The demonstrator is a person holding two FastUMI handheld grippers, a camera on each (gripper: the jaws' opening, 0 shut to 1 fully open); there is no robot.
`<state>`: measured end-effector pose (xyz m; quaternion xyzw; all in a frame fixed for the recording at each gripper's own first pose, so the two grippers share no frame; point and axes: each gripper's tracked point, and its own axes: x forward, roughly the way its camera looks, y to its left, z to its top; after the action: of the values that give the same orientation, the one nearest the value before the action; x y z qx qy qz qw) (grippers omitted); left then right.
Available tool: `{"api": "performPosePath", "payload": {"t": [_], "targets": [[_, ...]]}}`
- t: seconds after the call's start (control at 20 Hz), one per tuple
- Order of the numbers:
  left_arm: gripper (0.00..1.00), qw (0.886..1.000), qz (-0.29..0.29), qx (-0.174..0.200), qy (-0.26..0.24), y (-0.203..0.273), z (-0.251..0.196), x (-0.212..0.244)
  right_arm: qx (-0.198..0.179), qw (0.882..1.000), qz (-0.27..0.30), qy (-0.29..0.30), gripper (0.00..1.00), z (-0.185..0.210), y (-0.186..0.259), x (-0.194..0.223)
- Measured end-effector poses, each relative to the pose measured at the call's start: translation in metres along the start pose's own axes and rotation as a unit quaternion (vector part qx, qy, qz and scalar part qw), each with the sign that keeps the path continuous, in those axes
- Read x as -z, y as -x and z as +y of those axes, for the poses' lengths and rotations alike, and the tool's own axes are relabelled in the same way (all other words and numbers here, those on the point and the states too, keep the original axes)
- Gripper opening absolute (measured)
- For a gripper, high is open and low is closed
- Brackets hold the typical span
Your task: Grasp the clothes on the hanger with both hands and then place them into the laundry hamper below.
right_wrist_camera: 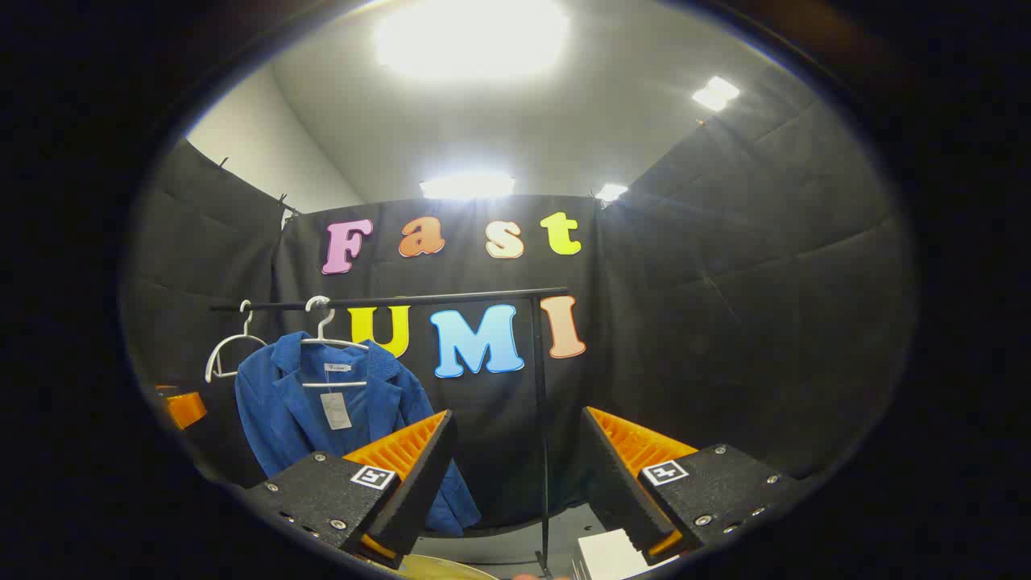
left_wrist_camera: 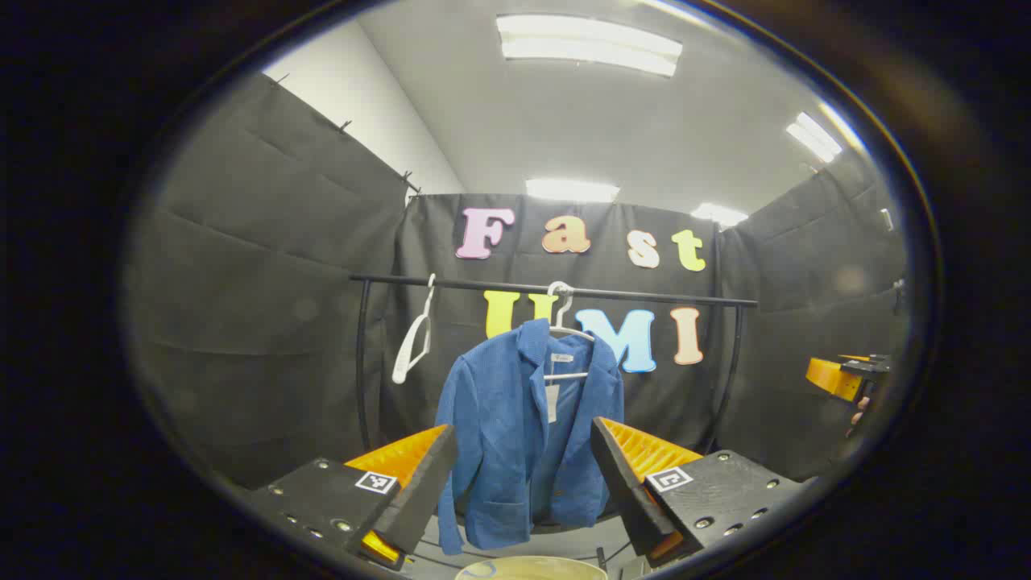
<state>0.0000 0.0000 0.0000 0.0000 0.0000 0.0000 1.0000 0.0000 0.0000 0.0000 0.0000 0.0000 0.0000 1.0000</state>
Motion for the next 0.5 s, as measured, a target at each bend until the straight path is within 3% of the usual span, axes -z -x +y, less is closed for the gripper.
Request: {"api": "performPosePath", "payload": {"t": [0.05,0.1,0.35,0.5], "targets": [[0.96,1.000,0.004,-0.002,0.002,0.001,0.004,0.002,-0.004,1.000,0.002,0.000,0.95,0.004,-0.001,0.001],[1.00,1.000,0.006,-0.003,0.004,0.002,0.007,0.002,-0.007,1.000,0.003,0.001,0.95,0.010,-0.004,0.001],[1.00,1.000,0.001,0.017,0.020,0.009,0.004,-0.002,-0.019,1.000,0.002,-0.008,0.92,0.024,-0.006,0.004],[1.00,1.000,-0.001,0.016,-0.003,0.011,0.007,0.000,-0.033,0.999,0.008,-0.014,0.95,0.033,-0.005,0.008]]}}
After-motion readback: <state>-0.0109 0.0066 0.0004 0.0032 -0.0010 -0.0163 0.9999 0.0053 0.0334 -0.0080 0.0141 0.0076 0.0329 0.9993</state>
